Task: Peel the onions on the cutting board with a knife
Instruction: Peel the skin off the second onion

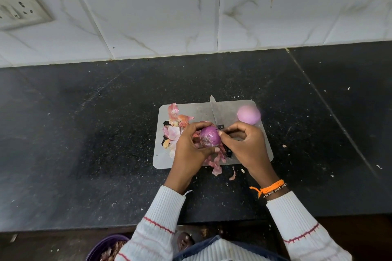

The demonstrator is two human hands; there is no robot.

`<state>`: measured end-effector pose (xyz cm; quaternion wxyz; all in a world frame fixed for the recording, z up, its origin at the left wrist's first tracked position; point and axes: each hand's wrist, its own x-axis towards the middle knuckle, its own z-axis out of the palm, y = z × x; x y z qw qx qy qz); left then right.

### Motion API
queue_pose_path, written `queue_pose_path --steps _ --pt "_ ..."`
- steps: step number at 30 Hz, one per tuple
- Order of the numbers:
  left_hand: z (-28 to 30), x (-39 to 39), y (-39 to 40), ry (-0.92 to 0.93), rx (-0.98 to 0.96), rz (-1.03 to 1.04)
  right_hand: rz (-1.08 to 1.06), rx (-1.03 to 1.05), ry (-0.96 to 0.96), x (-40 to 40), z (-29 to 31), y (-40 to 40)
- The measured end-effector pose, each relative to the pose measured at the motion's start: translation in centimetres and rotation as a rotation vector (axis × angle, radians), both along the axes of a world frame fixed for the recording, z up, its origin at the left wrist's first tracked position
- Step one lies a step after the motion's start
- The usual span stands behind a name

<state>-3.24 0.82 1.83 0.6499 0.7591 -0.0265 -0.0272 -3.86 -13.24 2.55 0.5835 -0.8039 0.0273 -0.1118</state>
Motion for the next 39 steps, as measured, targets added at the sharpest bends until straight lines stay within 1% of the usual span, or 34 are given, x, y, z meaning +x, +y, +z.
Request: queue_pose_path --steps 4,8,10,13,15,17,19,21,25,31,34,36,37,39 --pt "0.2 -0.1 -0.1 -0.003 0.013 -0.006 -0.012 -0.064 -0.031 0.2 -0.3 -0.1" --pt "0.2 -0.3 0.0 0.021 -0.011 -0.017 -0.039 -0.074 -0.042 0.1 -0.4 0.1" --pt "0.2 -0.3 -0.1 0.04 -0.035 -0.025 -0.037 -0.023 -0.004 0.1 -0.6 0.0" --pt "0.1 -0.3 -0.1 0.049 -0.045 -0.013 0.012 0.127 0.037 0.0 -0.7 -0.3" --pt "0.0 -0.4 0.0 0.051 -0.049 -0.004 0.037 0.15 0.045 -0.1 -0.6 -0.2" --pt "0.1 -0.6 -0.1 0.049 -0.052 -0.004 0.033 0.075 0.021 -0.3 -0.5 0.1" --pt "0.1 -0.8 -0.2 0.043 -0.047 -0.009 -0.023 -0.008 -0.013 -0.3 -0.8 0.4" --pt "0.1 -0.9 -0.2 0.038 -0.028 -0.011 -0.068 -0.036 -0.025 -0.2 -0.9 0.4" --pt "-0.1 -1.0 -0.1 0.058 -0.015 -0.01 -0.09 -0.106 -0.059 -0.2 -1.0 0.5" --pt "0.4 -0.9 0.1 0.106 -0.144 0.027 -0.092 -0.295 -0.052 0.0 -2.2 -0.6" --pt "0.3 -0.8 0.2 0.125 -0.198 0.06 -0.075 -0.341 -0.05 0.0 -2.5 -0.9" --pt "0.5 -0.9 0.0 0.147 -0.247 0.076 -0.068 -0.299 -0.023 0.0 -2.5 -1.0" --pt "0.6 -1.0 0.0 0.166 -0.281 0.08 -0.054 -0.212 0.01 0.0 -2.3 -1.0" --pt "0.9 -1.0 -0.1 0.21 -0.347 0.081 0.031 0.051 0.088 -0.2 -1.5 -0.8"
